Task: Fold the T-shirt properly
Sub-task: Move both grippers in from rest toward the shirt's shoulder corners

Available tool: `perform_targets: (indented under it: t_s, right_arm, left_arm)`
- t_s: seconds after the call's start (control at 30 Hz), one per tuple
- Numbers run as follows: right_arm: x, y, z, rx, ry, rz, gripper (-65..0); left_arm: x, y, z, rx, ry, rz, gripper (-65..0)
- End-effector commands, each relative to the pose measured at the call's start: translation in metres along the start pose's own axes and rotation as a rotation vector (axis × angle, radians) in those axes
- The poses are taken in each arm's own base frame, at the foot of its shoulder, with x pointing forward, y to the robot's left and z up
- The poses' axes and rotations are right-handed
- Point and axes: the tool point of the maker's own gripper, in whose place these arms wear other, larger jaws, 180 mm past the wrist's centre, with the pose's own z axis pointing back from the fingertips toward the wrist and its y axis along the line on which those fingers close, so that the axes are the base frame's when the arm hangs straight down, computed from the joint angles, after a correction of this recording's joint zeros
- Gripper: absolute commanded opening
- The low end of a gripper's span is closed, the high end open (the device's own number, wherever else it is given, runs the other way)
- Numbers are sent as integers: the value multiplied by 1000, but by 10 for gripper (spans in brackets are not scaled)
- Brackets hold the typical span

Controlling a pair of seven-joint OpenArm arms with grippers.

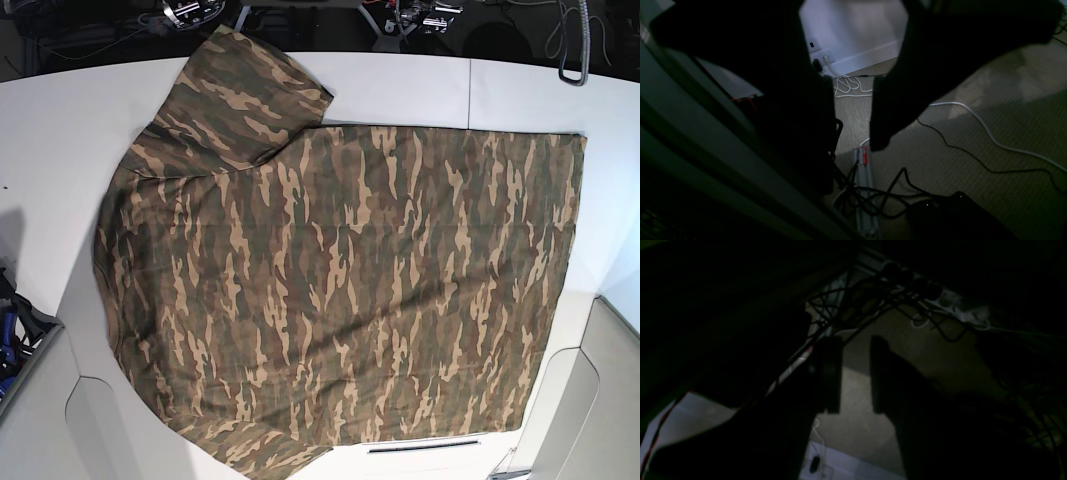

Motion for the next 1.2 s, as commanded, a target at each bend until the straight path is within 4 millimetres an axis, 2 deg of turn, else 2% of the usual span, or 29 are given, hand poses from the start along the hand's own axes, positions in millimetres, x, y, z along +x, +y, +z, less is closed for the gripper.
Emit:
perform_targets:
  t_s: [0.0, 0.17, 0.37, 0.8, 1.07, 1.17]
  right_arm:
    - [0, -2, 1, -3, -4, 2, -496]
    - [0, -2, 1, -3, -3, 2, -496]
    - [-3, 0, 0, 0, 1, 1, -496]
    - [-40, 11, 4, 15, 26, -29, -496]
    - [-67, 13, 33, 115, -61, -118, -496]
    - [-73, 17, 49, 178, -103, -121, -496]
  left_arm:
    - [2, -2, 0, -11, -6, -3, -443]
    - [0, -2, 0, -11, -3, -2, -443]
    - [-13, -3, -1, -13, 8, 4, -443]
    - [-37, -13, -1, -33, -24, -8, -443]
    - [-57, -5, 12, -32, -28, -48, -443]
    - [-68, -10, 20, -70, 6, -87, -443]
